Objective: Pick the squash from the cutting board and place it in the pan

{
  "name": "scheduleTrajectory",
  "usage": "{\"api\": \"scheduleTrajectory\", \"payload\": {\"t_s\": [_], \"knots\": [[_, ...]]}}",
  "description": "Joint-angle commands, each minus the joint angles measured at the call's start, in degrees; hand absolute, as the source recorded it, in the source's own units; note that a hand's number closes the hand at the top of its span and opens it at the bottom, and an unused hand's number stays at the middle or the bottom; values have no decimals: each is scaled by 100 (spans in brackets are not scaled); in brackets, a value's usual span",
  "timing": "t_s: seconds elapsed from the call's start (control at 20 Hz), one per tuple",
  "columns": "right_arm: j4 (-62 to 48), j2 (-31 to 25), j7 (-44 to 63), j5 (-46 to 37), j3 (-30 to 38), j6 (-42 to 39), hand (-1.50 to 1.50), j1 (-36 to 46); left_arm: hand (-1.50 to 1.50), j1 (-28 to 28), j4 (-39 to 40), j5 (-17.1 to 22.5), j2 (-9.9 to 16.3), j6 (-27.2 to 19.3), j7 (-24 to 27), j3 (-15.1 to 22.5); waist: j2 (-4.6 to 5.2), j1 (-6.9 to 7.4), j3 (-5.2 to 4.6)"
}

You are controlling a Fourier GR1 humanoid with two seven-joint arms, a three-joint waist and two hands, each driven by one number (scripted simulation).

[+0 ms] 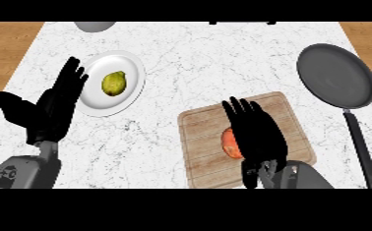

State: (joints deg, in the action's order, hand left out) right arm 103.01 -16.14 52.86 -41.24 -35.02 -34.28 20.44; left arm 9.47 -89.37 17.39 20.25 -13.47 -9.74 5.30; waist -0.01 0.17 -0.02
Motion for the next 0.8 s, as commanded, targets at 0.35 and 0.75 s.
{"api": "scheduleTrajectory", "payload": {"t_s": [0.35,0.75], "knots": [[-1224,428,-585,-833,190,172,-150,-189,0,-79,-340,-487,-413,-103,-303,16,1,12,4],[-1754,743,-1234,-1376,563,506,-150,-192,0,-51,149,-478,-344,602,11,-583,3,-5,2]]}}
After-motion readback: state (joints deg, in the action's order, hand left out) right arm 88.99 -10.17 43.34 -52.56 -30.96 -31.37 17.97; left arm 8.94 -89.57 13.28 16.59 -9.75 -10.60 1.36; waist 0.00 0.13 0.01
